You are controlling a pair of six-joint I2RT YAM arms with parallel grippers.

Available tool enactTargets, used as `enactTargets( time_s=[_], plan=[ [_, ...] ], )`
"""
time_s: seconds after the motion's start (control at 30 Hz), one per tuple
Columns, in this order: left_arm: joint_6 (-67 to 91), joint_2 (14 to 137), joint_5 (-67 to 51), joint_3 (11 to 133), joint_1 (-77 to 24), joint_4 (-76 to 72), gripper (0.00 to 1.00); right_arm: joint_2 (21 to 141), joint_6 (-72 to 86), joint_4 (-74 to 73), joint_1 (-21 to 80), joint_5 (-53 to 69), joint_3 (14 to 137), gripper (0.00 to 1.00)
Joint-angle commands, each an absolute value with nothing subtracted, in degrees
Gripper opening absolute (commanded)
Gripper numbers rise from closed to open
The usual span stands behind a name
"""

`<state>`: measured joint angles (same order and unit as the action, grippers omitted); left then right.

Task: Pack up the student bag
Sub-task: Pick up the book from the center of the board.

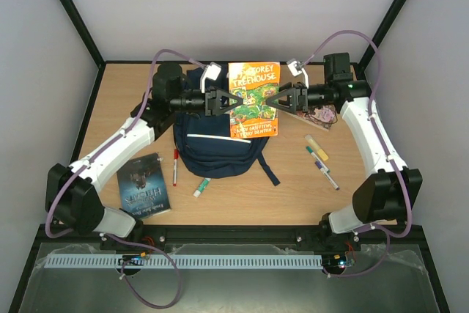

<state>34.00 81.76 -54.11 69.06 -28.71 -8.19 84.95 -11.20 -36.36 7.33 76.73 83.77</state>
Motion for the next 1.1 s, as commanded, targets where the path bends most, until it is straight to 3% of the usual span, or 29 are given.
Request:
enactTargets(
  time_s=[0.0,0.1,0.2,0.33,0.53,0.7,0.83,1.07],
  plan=[
    [32.4,81.3,-51.2,71.7,-28.6,-9.4,0.02,83.4,-9.1,-38.3,7.6,79.3,84.4,0.58],
    [32.6,81.4,-49.0,71.3,-28.6,-9.1,0.04,82.5,-6.1,-36.6,7.6,75.4,83.8,0.49],
    [33.0,81.8,-46.9,71.3,-28.6,-8.8,0.14,81.0,-1.4,-32.5,7.6,70.7,81.7,0.41],
    [33.5,82.3,-46.3,71.3,-28.6,-8.6,0.21,80.4,1.6,-30.3,7.6,68.5,80.8,0.31],
    [32.8,82.4,-45.5,71.0,-28.6,-7.1,0.52,79.9,2.3,-30.2,7.6,67.0,80.4,0.19],
    [30.9,82.2,-43.8,70.6,-28.5,-5.0,0.65,79.3,2.8,-29.5,7.5,65.3,79.8,0.02],
    [27.6,82.6,-39.8,71.6,-27.4,2.1,0.75,79.5,2.5,-29.1,6.6,60.9,78.8,0.01],
    [25.1,85.1,-24.9,73.3,-20.2,16.8,0.78,80.9,-1.8,-27.7,0.2,54.8,70.9,0.01]
  ],
)
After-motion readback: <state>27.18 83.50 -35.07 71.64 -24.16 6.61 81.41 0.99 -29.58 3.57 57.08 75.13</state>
